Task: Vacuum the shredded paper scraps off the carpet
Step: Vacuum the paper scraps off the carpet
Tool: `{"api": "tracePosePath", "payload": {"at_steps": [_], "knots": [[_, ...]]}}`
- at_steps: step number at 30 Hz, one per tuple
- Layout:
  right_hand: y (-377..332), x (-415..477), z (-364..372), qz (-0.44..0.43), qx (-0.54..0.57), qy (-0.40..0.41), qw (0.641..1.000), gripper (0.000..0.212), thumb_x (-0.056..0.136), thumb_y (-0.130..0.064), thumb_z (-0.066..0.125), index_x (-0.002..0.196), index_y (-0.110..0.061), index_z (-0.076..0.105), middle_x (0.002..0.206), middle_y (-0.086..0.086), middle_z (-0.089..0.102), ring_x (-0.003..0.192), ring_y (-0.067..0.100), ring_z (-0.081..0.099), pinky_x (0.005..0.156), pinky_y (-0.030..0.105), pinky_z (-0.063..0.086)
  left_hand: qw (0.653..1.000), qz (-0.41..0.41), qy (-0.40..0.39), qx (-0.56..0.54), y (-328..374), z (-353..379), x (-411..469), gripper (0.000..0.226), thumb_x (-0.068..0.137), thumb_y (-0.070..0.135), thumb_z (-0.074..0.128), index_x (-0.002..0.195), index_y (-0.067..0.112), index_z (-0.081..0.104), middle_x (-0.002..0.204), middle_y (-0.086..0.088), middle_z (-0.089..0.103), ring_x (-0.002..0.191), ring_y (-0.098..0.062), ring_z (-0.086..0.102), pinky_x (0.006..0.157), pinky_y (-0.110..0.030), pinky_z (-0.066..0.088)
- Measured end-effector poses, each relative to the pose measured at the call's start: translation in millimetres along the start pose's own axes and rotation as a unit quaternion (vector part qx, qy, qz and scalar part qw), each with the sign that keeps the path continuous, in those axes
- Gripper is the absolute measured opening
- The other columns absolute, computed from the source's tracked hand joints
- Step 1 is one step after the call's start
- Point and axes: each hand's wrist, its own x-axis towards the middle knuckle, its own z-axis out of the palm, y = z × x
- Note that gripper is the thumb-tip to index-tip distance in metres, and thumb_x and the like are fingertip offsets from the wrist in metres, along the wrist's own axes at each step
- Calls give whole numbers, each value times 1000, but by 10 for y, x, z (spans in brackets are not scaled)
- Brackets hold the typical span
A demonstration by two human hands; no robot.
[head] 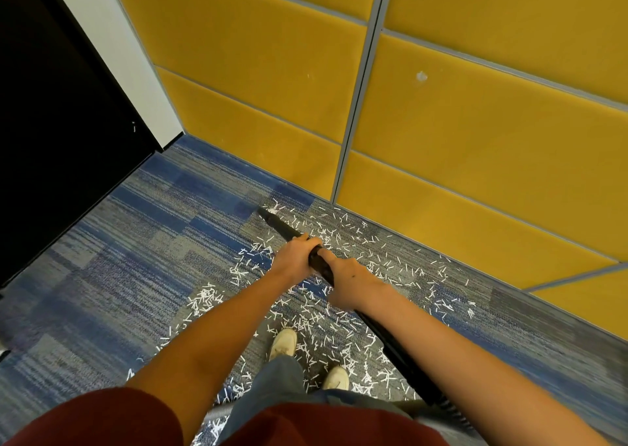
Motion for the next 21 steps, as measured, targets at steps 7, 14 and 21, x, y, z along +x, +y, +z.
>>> {"api": "tracePosePath", "payload": {"at_steps": [7, 14, 21], "knots": [[-10, -15, -8, -5, -1, 2, 1000, 74, 83, 3, 55, 145, -25, 24, 94, 6, 50, 76, 23, 57, 60, 28, 50, 1000, 6, 11, 20, -14, 1, -8, 25, 84, 12, 61, 109, 14, 58, 110, -7, 58, 98, -32, 59, 81, -46, 52], [-52, 7, 6, 14, -1, 5, 1000, 78, 83, 4, 56, 145, -28, 21, 80, 0, 44, 71, 19, 54, 52, 25, 46, 1000, 4, 25, 11, -21, 5, 22, 30, 83, 8, 63, 112, 13, 58, 114, -8, 57, 104, -30, 55, 84, -43, 50], [-77, 52, 11, 34, 16, 5, 999, 78, 83, 2, 57, 145, -28, 21, 90, 4, 48, 76, 21, 57, 67, 32, 54, 1000, 14, 4, -7, -84, 11, 77, 30, 80, 7, 64, 109, 14, 59, 113, -8, 58, 101, -33, 57, 84, -47, 50]]}}
